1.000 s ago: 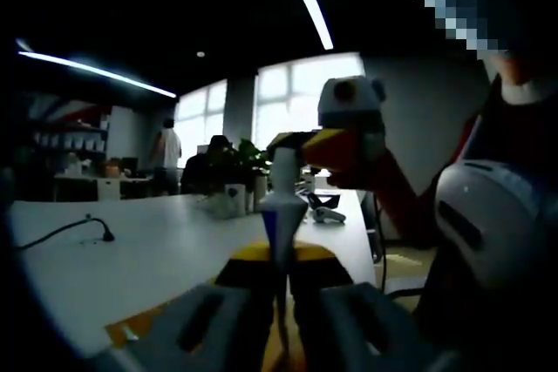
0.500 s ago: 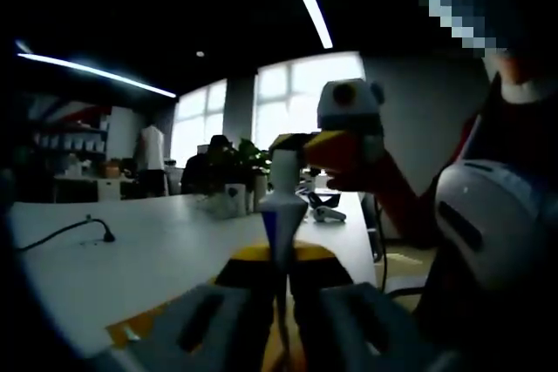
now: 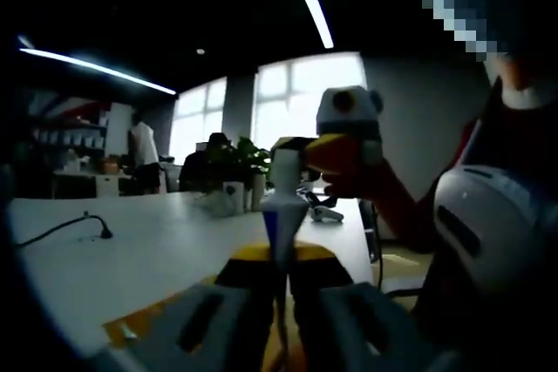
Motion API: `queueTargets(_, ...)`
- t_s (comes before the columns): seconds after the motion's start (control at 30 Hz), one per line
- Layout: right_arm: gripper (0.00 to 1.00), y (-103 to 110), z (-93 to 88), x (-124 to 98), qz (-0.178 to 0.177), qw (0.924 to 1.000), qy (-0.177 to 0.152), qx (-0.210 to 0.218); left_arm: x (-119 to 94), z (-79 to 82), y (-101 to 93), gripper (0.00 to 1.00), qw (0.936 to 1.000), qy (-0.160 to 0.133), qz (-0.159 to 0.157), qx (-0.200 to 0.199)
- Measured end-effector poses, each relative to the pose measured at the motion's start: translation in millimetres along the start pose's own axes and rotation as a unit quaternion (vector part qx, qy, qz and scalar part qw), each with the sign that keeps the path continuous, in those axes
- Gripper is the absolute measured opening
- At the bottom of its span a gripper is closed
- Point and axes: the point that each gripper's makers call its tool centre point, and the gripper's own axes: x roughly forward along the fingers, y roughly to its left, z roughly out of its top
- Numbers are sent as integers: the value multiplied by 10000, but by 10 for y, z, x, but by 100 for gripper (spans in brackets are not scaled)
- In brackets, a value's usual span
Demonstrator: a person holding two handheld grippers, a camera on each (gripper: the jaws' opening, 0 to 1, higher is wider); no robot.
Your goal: Pick up the toothpaste unscrew the cap squeeze it onto the small board screw the cap back on and return it to the table
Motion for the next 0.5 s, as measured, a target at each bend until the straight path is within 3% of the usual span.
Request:
queueTargets(0.1, 20, 11, 27, -15, 113, 9995, -174, 222, -4, -4, 13, 4, 10000, 38, 9, -62)
queueTargets(0.33, 19, -48, 46, -37, 378, 9956, -498, 693, -6, 32, -18, 4, 9999, 14, -52, -152)
queueTargets(0.5, 16, -79, 43, 11, 233, 9962, -521, 651, 1, 49, -6, 4, 9998, 61, 3, -185)
